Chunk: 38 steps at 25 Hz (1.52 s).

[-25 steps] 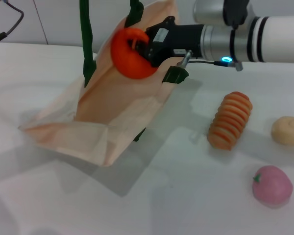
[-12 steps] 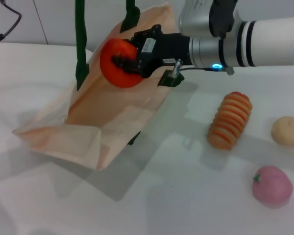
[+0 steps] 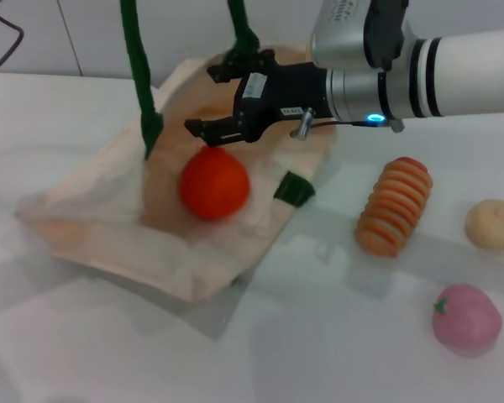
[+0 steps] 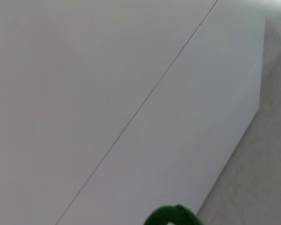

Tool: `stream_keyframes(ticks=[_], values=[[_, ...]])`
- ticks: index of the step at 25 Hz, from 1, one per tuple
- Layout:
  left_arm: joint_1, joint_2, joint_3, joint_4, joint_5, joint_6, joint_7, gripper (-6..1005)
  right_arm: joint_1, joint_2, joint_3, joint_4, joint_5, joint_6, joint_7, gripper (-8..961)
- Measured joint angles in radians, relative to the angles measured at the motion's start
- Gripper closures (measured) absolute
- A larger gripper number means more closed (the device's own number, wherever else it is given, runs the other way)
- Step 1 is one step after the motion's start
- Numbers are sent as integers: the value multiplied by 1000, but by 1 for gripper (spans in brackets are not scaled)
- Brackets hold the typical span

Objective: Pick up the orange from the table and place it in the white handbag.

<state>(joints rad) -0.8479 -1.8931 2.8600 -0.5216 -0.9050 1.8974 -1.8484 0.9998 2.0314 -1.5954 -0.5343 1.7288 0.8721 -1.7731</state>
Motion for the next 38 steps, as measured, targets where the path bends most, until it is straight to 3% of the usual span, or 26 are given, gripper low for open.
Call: stream_keyframes(ticks=[4, 9, 17, 22, 26, 28, 31, 38], values=[[12, 2, -2, 0, -10, -8, 0, 887, -7, -5, 8, -1, -18, 2, 26, 150], [32, -1, 1, 1, -47, -29, 0, 869, -54, -16, 50, -36, -68, -21, 48, 76], [50, -6, 0, 3, -52, -72, 0, 842, -177, -13, 259, -185, -290, -21, 141, 60], [55, -8, -3, 3, -52, -91, 4, 567, -216, -14, 351, -195, -312, -25, 146, 60], [58, -14, -7, 3, -58, -94, 33, 464, -246, -12, 448, -196, -314, -28, 137, 60], [63, -23, -5, 8, -79, -100, 66, 412, -262, -10, 496, -197, -306, -29, 127, 59], [73, -44, -2, 20, -110, -128, 134, 412, -292, -5, 562, -197, -254, -29, 72, 59], [91, -105, -7, 27, -153, -226, 358, 412, -402, 0, 603, -148, 143, -10, -198, 59]])
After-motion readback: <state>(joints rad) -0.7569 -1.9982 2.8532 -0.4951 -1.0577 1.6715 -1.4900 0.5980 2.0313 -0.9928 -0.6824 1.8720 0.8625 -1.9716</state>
